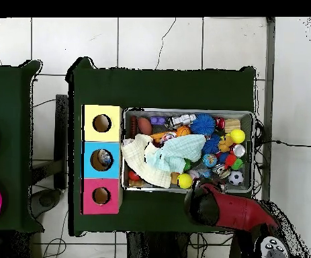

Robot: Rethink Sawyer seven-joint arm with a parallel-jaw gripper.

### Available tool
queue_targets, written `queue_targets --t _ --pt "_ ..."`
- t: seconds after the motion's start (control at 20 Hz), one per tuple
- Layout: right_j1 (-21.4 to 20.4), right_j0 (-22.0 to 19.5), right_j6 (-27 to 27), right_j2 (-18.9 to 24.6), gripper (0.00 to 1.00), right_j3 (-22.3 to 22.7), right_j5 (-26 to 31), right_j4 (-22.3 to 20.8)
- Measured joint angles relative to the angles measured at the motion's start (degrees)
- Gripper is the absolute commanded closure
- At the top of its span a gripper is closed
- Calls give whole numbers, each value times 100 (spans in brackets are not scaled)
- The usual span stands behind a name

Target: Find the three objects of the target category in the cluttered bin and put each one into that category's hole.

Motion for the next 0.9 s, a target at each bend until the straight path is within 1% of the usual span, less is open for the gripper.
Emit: queue_targets --t 0.05,0.3,0.35,0.7,0.75,0.9 --pt "159 -14 0 -34 0 -1 -44 -121" --pt "458 -14 0 -119 0 -2 -195 -289" --pt "584 -14 0 -137 0 -30 -375 -330" --pt "981 -14 1 -225 0 -114 -943 -331" --pt "1128 -14 1 -261 0 -177 -1111 -331" --pt "1303 -14 1 -303 0 -276 -1271 -330"
